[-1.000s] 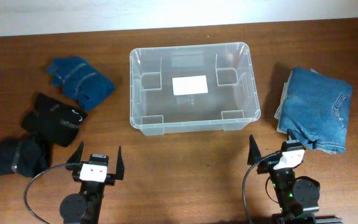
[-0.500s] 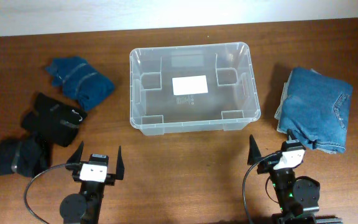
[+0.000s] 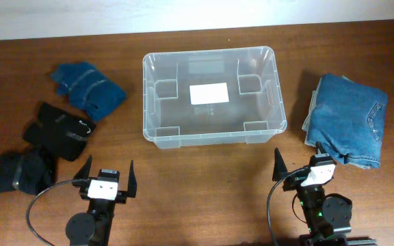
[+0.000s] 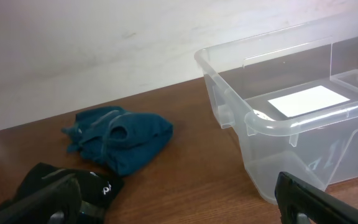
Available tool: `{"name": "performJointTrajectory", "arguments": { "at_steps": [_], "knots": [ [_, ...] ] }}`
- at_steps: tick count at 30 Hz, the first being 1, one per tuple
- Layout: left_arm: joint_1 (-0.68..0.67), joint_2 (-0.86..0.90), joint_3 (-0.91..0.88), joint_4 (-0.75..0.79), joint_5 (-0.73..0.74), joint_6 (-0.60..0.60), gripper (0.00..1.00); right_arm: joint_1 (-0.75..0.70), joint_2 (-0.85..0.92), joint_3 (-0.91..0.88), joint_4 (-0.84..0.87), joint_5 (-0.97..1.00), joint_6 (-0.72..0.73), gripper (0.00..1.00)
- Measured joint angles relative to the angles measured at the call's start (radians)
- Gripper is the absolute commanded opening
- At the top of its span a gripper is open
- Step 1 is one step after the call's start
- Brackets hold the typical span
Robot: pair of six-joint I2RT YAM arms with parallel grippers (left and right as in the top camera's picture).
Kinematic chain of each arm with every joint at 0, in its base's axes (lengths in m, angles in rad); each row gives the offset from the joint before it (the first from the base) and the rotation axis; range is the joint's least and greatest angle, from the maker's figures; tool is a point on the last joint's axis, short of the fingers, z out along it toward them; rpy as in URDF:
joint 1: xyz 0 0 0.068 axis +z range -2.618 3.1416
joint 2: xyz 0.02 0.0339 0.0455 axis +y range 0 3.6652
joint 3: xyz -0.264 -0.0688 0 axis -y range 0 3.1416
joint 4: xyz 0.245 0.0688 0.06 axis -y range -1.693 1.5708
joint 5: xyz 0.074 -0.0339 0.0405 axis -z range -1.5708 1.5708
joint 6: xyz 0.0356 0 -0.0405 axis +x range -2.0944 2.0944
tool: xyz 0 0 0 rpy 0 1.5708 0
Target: Pack container
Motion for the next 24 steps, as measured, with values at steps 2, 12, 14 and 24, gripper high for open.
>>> {"name": "performJointTrajectory", "arguments": {
  "at_steps": [2, 12, 14, 24],
  "knots": [
    [0.000, 0.000, 0.000, 0.000, 0.000, 0.000, 0.99, 0.000, 0.000, 0.000, 0.000, 0.000, -0.001, 0.99],
    [0.000, 0.000, 0.000, 0.000, 0.000, 0.000, 0.99, 0.000, 0.000, 0.000, -0.001, 0.011, -0.001, 0.98],
    [0.000, 0.000, 0.000, 0.000, 0.000, 0.000, 0.99, 0.000, 0.000, 0.000, -0.003, 0.035, 0.000, 0.98],
    [0.000, 0.000, 0.000, 0.000, 0.000, 0.000, 0.99, 0.000, 0.000, 0.000, -0.002, 0.092, -0.002, 0.98]
  ]
}}
